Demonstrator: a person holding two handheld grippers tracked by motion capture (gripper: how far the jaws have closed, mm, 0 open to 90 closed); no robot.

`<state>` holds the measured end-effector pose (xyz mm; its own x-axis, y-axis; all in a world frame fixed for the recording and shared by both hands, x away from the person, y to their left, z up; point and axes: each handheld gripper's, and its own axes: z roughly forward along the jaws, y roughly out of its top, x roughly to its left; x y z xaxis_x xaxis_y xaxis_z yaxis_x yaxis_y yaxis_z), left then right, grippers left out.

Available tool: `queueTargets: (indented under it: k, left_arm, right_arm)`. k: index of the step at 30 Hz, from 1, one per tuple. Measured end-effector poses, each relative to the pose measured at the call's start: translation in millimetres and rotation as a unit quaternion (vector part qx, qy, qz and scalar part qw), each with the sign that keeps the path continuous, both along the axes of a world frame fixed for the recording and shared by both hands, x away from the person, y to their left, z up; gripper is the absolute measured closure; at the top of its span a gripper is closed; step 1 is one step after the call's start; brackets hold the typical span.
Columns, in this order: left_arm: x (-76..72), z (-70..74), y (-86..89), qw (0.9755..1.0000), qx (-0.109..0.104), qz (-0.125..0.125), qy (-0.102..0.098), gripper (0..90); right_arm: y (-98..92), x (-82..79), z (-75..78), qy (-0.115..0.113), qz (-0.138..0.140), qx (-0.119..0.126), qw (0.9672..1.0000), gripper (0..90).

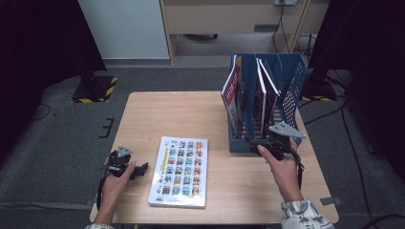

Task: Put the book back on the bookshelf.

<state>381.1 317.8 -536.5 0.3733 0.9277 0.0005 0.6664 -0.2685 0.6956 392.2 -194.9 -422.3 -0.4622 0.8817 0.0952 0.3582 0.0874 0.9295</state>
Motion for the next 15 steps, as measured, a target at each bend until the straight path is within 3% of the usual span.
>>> queueTargets:
  k: [10, 15]
  left_arm:
    - [-0.8, 1.3, 0.3, 1.0000, 0.001, -0.008, 0.002, 1.0]
    - [-2.4, 4.7, 0.5, 0.9998, -0.016, -0.013, 0.006, 5.5]
  right_arm:
    - [29.5, -23.3, -15.6, 0.003, 0.039, -0.016, 0.9991, 12.5]
    - [49.0, -26.7, -24.8, 0.006, 0.063, -0.034, 0.9974, 15.6]
